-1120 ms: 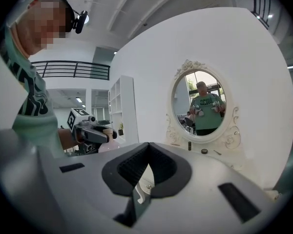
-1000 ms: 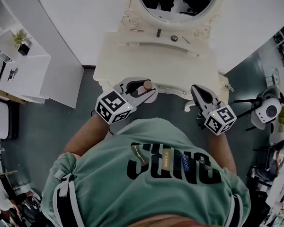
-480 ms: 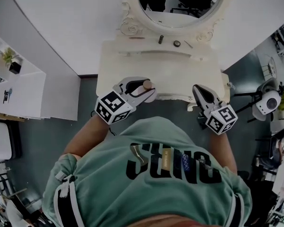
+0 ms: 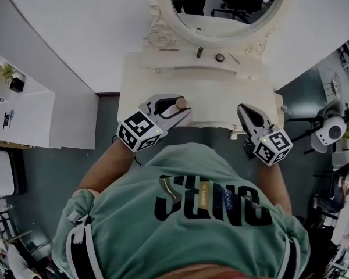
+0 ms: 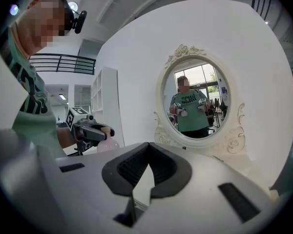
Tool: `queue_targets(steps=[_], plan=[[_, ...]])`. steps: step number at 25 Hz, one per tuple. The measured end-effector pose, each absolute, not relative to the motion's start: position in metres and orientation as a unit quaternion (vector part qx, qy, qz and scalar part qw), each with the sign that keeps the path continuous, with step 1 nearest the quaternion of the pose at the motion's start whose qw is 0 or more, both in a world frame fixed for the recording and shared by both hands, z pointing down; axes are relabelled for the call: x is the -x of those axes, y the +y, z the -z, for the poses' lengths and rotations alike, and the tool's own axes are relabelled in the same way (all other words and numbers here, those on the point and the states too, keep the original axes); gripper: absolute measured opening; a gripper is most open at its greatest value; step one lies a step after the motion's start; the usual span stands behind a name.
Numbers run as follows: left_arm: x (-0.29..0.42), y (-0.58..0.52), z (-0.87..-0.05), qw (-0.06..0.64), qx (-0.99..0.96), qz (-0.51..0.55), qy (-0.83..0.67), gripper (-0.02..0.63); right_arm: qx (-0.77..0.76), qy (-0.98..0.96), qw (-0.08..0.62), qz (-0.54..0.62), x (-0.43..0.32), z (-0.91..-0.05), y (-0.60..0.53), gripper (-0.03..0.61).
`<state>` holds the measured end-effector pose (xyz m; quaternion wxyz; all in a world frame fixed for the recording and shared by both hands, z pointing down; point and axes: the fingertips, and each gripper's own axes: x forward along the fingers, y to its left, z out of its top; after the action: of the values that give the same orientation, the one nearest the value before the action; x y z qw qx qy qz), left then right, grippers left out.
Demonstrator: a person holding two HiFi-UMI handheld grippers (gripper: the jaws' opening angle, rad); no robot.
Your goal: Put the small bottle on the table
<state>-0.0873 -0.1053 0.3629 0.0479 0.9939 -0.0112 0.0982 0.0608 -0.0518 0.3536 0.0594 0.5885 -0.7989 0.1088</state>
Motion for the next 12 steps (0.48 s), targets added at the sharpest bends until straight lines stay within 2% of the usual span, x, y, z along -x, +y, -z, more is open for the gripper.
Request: queue_targets(steps=[12], plan=[[0.001, -0.143, -0.369, 0.051, -0.989, -0.109, -0.088, 0.143, -0.519, -0.847, 0.047, -0.106, -0.148, -0.358, -0.112, -0.006]])
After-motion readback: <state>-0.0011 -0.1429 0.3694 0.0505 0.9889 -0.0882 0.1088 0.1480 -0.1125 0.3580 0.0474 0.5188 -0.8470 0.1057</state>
